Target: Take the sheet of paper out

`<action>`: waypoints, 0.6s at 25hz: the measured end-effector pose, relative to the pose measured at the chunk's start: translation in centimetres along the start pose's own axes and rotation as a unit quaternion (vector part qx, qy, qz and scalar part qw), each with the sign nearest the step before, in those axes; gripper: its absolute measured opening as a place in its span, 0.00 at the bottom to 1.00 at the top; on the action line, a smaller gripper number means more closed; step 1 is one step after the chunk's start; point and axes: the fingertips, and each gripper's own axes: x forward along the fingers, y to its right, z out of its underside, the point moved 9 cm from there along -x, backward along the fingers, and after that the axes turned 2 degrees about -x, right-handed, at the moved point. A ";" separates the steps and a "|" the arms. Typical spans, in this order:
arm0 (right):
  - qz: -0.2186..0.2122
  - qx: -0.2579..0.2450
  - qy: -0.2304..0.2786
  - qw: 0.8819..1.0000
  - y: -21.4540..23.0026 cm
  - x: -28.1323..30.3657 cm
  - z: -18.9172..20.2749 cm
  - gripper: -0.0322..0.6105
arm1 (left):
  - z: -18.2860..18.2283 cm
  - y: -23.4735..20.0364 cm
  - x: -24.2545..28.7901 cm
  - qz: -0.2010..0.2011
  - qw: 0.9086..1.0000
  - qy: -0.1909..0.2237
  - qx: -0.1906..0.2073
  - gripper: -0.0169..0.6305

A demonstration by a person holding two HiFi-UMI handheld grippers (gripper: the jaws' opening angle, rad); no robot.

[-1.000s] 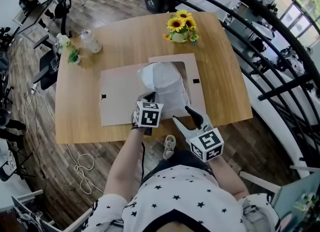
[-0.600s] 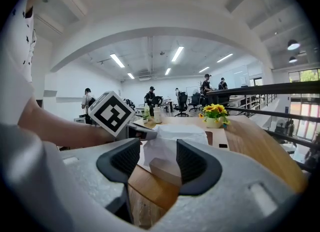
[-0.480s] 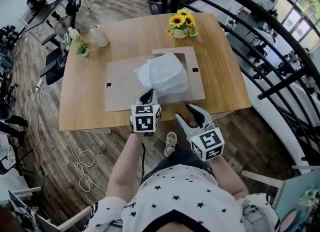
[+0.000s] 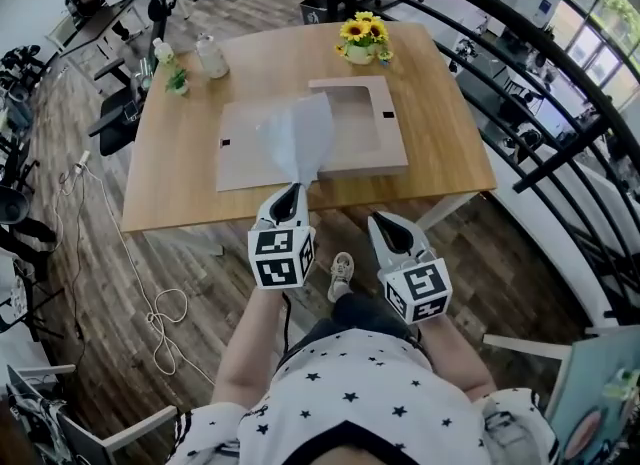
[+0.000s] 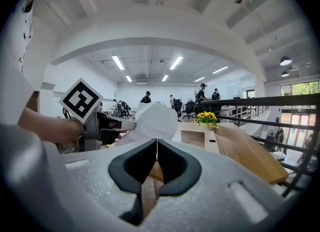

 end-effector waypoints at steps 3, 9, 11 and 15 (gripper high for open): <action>-0.001 -0.004 0.003 1.000 -1.7 -2.0 0.5 0.06 | 1.2 0.4 -3.2 -0.004 1.000 0.011 0.006 0.03; -0.002 -0.014 0.008 1.000 -4.1 -5.0 0.9 0.06 | 3.3 1.2 -9.0 -0.008 0.999 0.031 -0.013 0.03; -0.001 -0.016 0.011 1.000 -4.8 -6.1 1.0 0.06 | 3.9 1.6 -10.9 -0.009 0.999 0.037 -0.021 0.03; -0.003 -0.015 0.010 1.000 -6.0 -8.0 1.5 0.06 | 5.1 2.3 -14.4 -0.011 0.998 0.045 -0.035 0.03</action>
